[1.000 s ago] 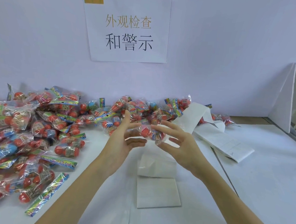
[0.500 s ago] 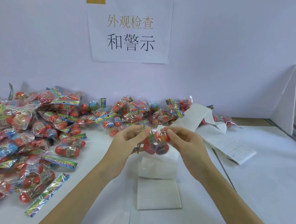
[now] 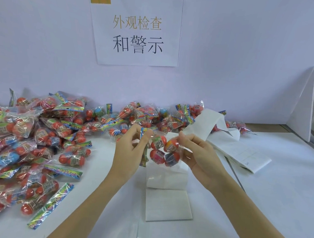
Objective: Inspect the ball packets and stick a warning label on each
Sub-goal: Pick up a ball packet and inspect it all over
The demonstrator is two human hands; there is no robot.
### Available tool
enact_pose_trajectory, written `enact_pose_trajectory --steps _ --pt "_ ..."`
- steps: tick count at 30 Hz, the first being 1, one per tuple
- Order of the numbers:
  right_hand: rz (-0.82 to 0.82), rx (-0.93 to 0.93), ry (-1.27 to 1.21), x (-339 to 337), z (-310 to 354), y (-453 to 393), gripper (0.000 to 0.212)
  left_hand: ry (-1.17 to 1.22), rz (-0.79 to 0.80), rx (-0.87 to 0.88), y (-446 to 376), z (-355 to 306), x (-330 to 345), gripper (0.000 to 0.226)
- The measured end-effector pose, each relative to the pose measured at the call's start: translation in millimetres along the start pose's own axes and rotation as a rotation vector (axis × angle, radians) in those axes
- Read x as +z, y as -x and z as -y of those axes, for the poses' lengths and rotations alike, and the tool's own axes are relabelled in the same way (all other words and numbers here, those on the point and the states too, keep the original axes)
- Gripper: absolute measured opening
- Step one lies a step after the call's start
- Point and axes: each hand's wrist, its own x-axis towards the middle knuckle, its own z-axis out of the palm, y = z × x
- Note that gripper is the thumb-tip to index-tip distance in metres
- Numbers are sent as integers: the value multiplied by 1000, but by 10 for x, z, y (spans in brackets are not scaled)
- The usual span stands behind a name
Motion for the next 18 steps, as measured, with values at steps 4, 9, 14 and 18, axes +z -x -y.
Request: enact_pose_trajectory --steps 4,9,14,18 --pt "141 86 116 64 20 44 49 36 -100 -33 9 42 12 33" --pt "278 123 296 15 5 76 30 35 -174 -61 -4 68 -12 31" --pt "243 78 315 0 44 51 31 70 -176 -78 -60 49 -48 34" --pt "210 9 335 30 16 47 26 113 -177 -119 -62 45 -75 37"
